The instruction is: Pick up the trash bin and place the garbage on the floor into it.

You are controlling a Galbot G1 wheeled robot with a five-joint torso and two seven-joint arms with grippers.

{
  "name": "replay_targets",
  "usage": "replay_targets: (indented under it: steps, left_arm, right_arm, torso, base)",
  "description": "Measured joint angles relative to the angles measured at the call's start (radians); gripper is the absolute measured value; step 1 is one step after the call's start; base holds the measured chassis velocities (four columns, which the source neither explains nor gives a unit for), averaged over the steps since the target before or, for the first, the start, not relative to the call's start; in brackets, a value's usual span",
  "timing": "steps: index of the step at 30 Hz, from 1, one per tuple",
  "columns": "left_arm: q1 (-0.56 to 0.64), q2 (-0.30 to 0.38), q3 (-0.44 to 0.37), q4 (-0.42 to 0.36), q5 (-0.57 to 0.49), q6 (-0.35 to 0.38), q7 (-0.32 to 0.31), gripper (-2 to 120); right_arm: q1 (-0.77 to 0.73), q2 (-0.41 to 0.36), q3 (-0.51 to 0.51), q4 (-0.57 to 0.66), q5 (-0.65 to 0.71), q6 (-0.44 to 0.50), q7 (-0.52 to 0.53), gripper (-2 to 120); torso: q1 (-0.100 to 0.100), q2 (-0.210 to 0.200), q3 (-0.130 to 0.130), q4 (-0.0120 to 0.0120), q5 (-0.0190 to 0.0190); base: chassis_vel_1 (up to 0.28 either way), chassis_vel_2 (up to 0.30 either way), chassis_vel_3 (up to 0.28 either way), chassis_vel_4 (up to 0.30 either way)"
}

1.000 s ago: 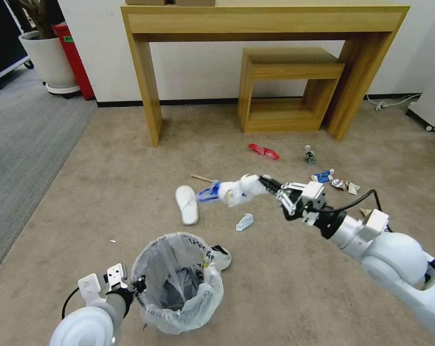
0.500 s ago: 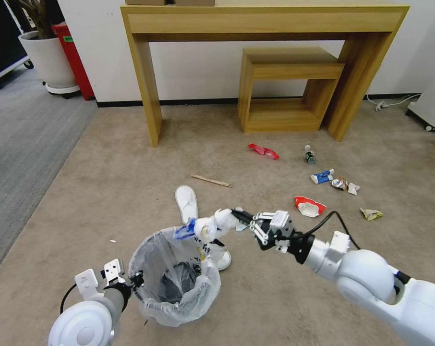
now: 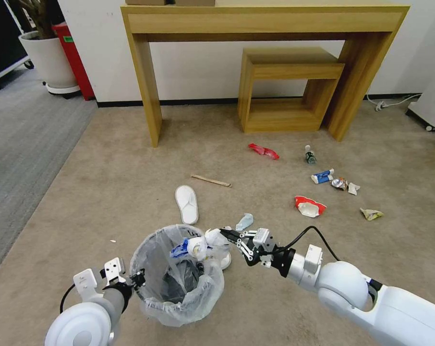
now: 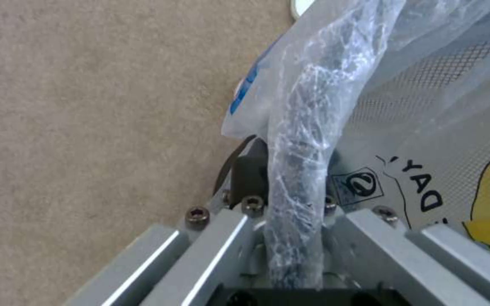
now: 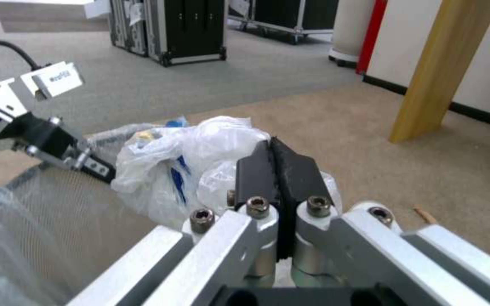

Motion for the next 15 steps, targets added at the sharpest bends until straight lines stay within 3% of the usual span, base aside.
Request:
replay_targets:
  steps: [8,15]
  left_arm:
    - [-0.006,0.003,0.015,0.006,0.008,0.000,0.002,0]
    - [-0.005,0.006,0.011,0.006,0.007,0.000,0.003,0]
  right_arm:
    - [0.062,0.060,-0.079,-0.044,0.032,0.001,0.000,0]
    - [0.248,0.150,-0.253,-0.117,0.058,-0.002,0.018,0]
  torso:
    - [0.000,0.000,0.000,-0.0001,0.0002]
    - [0.000,0.000,0.000,0.0001,-0.0001]
  base:
    - [0.000,0.000,0.000,0.000]
    - [0.000,0.000,0.000,0.000]
